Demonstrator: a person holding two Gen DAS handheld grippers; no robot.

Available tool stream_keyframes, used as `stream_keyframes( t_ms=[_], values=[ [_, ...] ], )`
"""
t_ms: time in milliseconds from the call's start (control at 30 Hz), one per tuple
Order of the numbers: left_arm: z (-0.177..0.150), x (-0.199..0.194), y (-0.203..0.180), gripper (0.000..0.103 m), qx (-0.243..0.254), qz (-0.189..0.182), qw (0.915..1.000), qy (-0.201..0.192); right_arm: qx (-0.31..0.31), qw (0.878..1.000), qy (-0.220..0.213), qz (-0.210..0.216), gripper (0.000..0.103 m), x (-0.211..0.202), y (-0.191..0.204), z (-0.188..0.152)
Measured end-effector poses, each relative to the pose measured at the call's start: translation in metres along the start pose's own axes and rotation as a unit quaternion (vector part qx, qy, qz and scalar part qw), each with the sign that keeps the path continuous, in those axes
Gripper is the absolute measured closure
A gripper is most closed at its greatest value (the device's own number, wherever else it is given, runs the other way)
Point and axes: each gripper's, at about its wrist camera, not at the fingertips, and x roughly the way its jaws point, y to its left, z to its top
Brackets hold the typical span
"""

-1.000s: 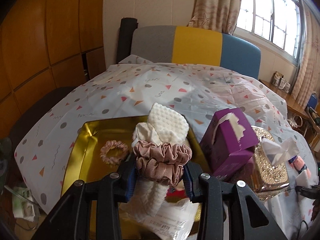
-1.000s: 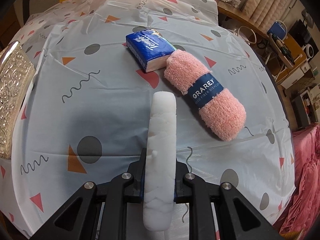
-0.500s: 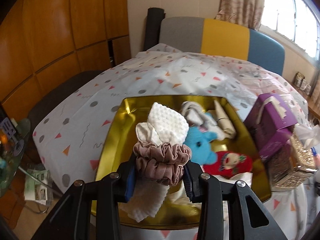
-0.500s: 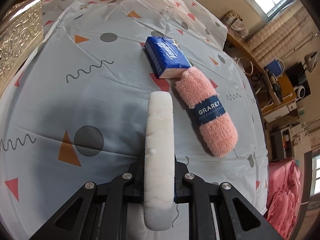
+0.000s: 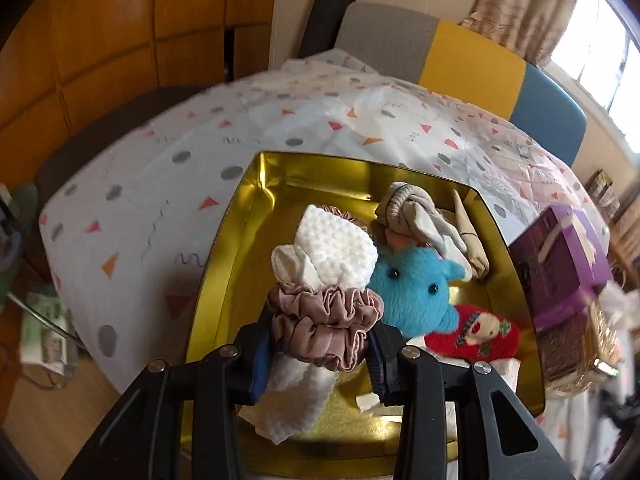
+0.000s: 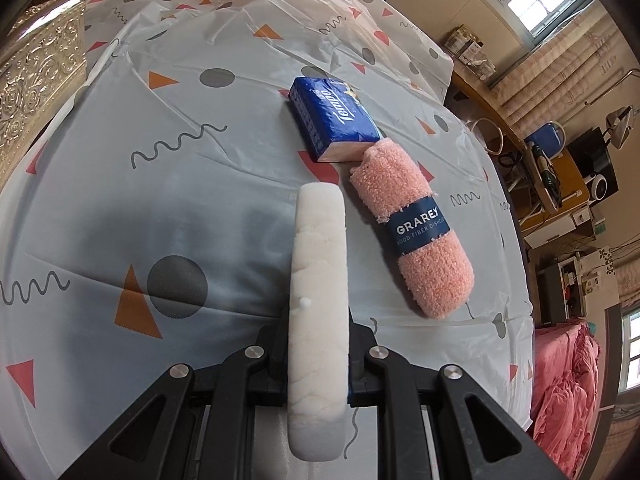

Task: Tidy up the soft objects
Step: 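Lower the knit item into the gold tray and open the left tool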

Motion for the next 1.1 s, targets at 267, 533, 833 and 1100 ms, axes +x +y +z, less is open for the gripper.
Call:
stream_keyframes(
  t_ms=[267,533,833,1100],
  values=[
    [0.032,0.021,-0.001,0.050,0.011,0.005,0.9998,0.015,0.000,1.000,0.000,0.000,0.086,0.001,-0.001,0.001],
    [0.020,0.014,0.006,0.034,0.001,0.027,0.9996,-0.005,-0.001,1.000,0.000,0.000,0.086,0.002,-0.002,0.001],
    [-0.015,-0.025,0.003,0.034,0.017,0.044,0.9971,-0.061,0.005,1.000,0.001,0.002,0.086,0.002,-0.003,0.002],
    [-0.018,-0.049,-0.007,0.028,0.033,0.025,0.9952,-0.088,0.071,0.996,0.014,0.051,0.087,0.007,-0.024,0.007]
  ],
)
